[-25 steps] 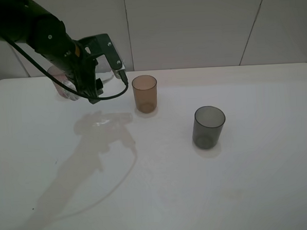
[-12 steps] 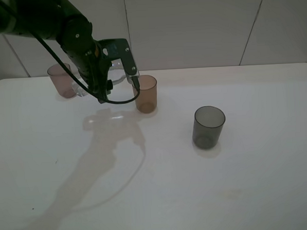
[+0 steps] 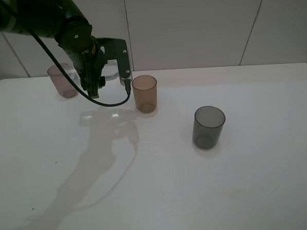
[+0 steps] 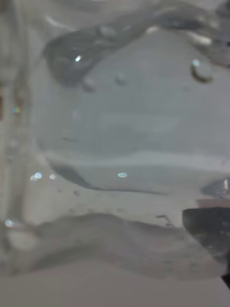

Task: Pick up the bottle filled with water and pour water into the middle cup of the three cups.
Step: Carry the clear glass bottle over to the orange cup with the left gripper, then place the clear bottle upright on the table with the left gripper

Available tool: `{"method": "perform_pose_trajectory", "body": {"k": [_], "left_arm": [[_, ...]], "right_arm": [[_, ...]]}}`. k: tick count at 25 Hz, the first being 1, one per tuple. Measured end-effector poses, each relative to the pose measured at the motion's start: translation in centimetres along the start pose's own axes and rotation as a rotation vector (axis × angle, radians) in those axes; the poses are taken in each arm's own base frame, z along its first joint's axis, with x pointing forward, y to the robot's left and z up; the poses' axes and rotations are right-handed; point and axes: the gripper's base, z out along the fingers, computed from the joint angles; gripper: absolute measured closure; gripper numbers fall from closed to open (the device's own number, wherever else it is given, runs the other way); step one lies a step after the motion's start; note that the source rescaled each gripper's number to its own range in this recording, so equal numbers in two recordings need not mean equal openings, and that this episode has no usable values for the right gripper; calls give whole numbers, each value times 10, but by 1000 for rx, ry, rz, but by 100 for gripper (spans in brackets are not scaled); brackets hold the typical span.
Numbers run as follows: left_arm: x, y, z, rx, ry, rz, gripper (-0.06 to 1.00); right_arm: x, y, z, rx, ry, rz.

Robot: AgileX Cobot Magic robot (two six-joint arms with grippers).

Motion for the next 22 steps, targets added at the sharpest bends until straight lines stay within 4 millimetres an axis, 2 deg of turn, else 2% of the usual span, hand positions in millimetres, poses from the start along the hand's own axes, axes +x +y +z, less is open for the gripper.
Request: {"method": "perform_pose_trajectory", "body": {"k": [10, 22], "left_arm": [[-3, -1, 11, -49, 6, 128, 93], [-6, 5, 11, -105, -16, 204, 93]], "right_arm": [[0, 0, 0, 0, 0, 0], [0, 0, 0, 0, 0, 0]]}}
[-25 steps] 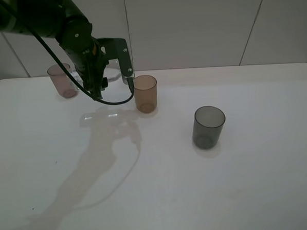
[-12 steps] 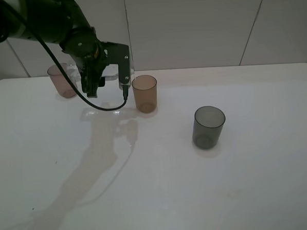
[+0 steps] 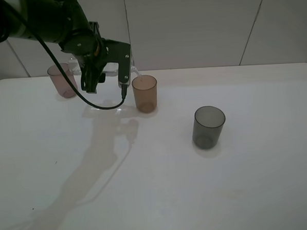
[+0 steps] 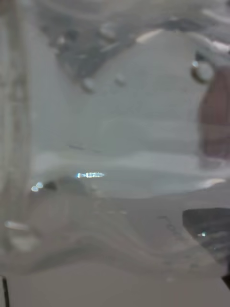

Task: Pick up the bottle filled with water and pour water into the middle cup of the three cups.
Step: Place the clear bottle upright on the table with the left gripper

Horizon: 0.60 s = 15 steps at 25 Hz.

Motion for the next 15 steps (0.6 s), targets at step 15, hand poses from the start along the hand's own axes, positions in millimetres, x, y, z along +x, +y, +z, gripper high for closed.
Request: {"method": "perform_pose_trajectory", "body": {"k": [15], "left_arm": [[-2, 5, 0, -58, -23, 87, 93]], "right_arm": [[0, 0, 0, 0, 0, 0]]}}
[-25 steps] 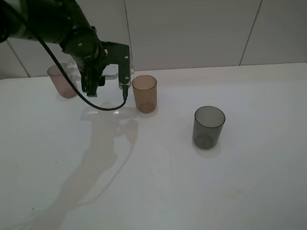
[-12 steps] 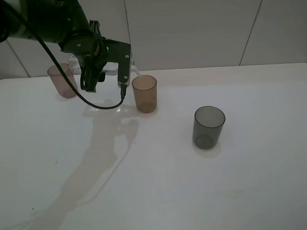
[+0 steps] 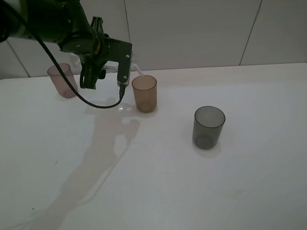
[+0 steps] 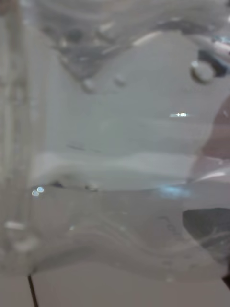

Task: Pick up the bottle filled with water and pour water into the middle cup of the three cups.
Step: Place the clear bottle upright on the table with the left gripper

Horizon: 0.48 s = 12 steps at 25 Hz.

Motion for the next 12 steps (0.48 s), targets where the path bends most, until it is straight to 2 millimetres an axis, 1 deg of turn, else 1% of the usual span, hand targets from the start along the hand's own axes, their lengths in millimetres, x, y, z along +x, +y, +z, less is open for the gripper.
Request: {"method": "perform_pose_trajectory", "body": {"k": [8, 12], "left_arm": [[0, 2, 0, -21, 1, 48, 93], [-3, 4, 0, -47, -30, 73, 93]], "right_arm": [[0, 0, 0, 0, 0, 0], [0, 0, 0, 0, 0, 0]]}}
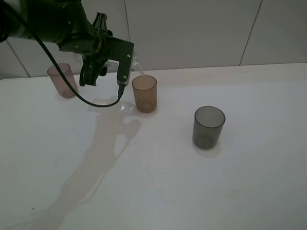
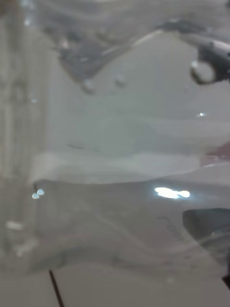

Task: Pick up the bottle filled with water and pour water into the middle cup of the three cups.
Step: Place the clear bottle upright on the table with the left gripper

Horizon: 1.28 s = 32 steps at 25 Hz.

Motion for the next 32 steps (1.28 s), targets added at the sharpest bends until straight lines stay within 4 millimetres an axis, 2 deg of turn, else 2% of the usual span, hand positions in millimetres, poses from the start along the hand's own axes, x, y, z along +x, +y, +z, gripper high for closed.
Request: {"method": "perform_pose_trajectory", "body": {"k": [32], "left_arm": [[-2, 5, 0, -54, -22, 167, 93]], "right_arm": [[0, 0, 0, 0, 0, 0]]}}
